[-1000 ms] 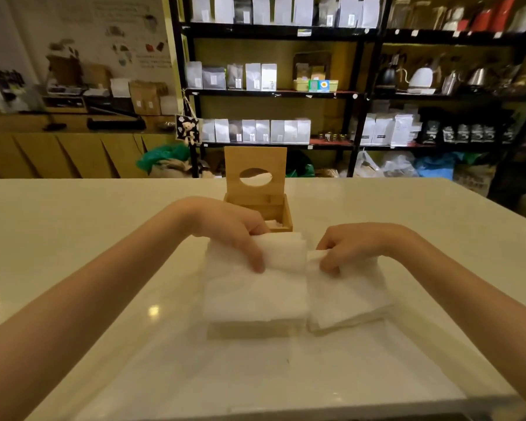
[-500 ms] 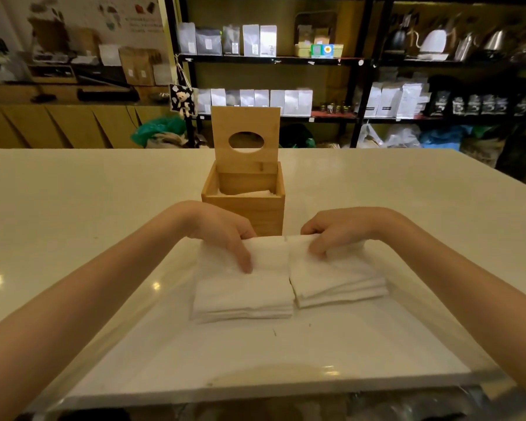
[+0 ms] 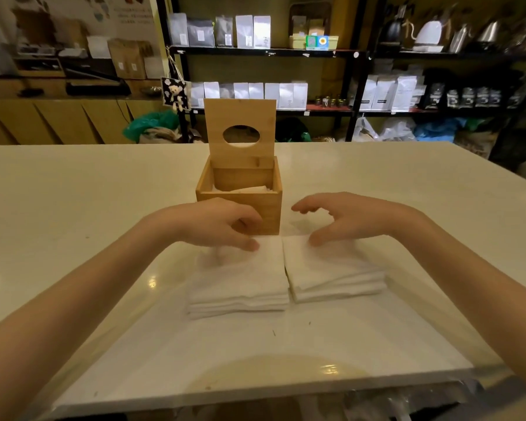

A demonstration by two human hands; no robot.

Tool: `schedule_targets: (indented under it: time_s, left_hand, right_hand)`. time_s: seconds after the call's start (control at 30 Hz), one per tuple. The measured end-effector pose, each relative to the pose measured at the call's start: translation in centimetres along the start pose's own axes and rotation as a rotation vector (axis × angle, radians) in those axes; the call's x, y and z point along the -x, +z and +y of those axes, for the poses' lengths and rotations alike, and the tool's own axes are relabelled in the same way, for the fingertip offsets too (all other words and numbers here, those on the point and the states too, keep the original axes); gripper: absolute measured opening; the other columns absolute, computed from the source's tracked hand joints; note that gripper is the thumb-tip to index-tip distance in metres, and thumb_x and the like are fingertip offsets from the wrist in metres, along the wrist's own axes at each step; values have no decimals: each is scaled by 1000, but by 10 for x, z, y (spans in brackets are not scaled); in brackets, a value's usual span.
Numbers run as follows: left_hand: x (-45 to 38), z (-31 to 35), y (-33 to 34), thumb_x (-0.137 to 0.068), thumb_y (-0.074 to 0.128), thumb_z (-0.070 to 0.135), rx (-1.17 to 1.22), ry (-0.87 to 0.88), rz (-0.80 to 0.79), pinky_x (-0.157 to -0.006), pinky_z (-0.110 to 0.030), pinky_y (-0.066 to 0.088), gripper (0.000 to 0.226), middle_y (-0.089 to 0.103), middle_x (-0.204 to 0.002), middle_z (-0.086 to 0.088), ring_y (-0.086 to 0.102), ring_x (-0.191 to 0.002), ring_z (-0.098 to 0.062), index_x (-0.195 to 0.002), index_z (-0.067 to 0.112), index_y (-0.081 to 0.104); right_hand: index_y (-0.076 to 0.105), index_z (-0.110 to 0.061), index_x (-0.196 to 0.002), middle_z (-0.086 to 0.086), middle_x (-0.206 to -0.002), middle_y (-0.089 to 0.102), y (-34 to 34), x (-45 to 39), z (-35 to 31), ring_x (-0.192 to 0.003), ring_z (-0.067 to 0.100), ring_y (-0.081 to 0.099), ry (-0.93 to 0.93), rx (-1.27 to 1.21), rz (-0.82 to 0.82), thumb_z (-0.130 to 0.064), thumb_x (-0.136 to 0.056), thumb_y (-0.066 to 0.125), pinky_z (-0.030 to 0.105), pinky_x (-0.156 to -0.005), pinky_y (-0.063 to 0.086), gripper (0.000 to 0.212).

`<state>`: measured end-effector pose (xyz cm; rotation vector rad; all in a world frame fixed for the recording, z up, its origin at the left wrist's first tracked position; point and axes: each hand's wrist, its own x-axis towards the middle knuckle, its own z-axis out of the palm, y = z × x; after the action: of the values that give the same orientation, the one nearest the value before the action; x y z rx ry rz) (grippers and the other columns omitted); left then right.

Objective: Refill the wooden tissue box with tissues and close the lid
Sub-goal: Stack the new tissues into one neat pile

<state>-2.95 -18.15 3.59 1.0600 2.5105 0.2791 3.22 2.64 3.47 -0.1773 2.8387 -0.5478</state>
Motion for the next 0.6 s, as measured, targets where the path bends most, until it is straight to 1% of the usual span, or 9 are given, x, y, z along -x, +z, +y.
schedule_targets:
  time_s: [0.07, 0.13, 0.2, 0.23, 0.3, 0.37, 0.43, 0.5, 0.6]
  left_hand:
    - [4, 8, 2, -86, 53, 38, 48, 60, 59, -94, -23, 39, 47, 49, -131, 8, 46, -113, -7, -131, 27, 41]
    - [5, 14, 8, -88, 49, 39, 42, 105, 90, -94, -19, 34, 49, 45, -137, 9, 43, -118, -6, -134, 27, 38]
    - [6, 14, 15, -88, 46, 42, 9, 104, 81, -96, -19, 29, 52, 38, -144, 10, 36, -128, -8, -137, 29, 34]
    - [3, 16, 18, -88, 46, 44, -5, 119, 66, -98, -20, 28, 53, 35, -146, 11, 33, -130, -8, -138, 30, 32]
    - [0, 17, 21, -89, 44, 44, 9, 134, 60, -100, -20, 26, 53, 33, -147, 12, 31, -132, -7, -138, 32, 30]
    - [-1, 19, 25, -89, 43, 44, 51, 152, 68, -100, -18, 23, 53, 34, -147, 11, 31, -132, -7, -138, 31, 30]
    - [-3, 21, 30, -89, 43, 45, 64, 162, 78, -99, -19, 24, 54, 35, -146, 10, 32, -131, -8, -139, 29, 30]
    - [-7, 27, 35, -88, 43, 46, 51, 142, 81, -100, -22, 27, 55, 38, -145, 7, 36, -129, -11, -138, 28, 31]
    - [-15, 35, 38, -86, 49, 45, 14, 126, 86, -97, -26, 34, 54, 46, -139, 5, 43, -122, -14, -136, 26, 37]
  right_hand:
    - [31, -27, -139, -5, -142, 41, 2, 4, 1, -127, 13, 38, -16, -32, 84, -29, -85, 59, 25, -97, 33, 61]
    - [30, -30, -140, -6, -144, 39, 6, 11, 1, -128, 13, 38, -22, -68, 120, -30, -86, 57, 24, -97, 33, 60]
    - [29, -32, -140, -8, -147, 36, 11, 17, 3, -131, 12, 34, -26, -56, 90, -30, -87, 56, 23, -100, 28, 59]
    - [29, -33, -140, -9, -148, 33, 13, 23, 7, -132, 11, 31, 1, -50, 77, -31, -86, 56, 22, -99, 25, 60]
    - [28, -34, -140, -10, -148, 30, 16, 31, 14, -133, 11, 28, 37, -46, 35, -31, -86, 57, 21, -95, 22, 61]
    - [29, -34, -140, -9, -148, 31, 17, 34, 18, -131, 10, 30, 58, -35, 7, -33, -83, 60, 19, -94, 23, 65]
    - [30, -32, -139, -8, -147, 33, 19, 34, 19, -131, 11, 32, 83, -40, -23, -35, -81, 63, 19, -96, 24, 68]
    - [32, -30, -138, -8, -144, 37, 20, 35, 19, -130, 12, 35, 102, -57, -25, -35, -79, 65, 22, -99, 27, 68]
    - [39, -28, -134, -10, -135, 43, 19, 36, 21, -123, 11, 41, 127, -69, -8, -36, -76, 68, 26, -100, 33, 65]
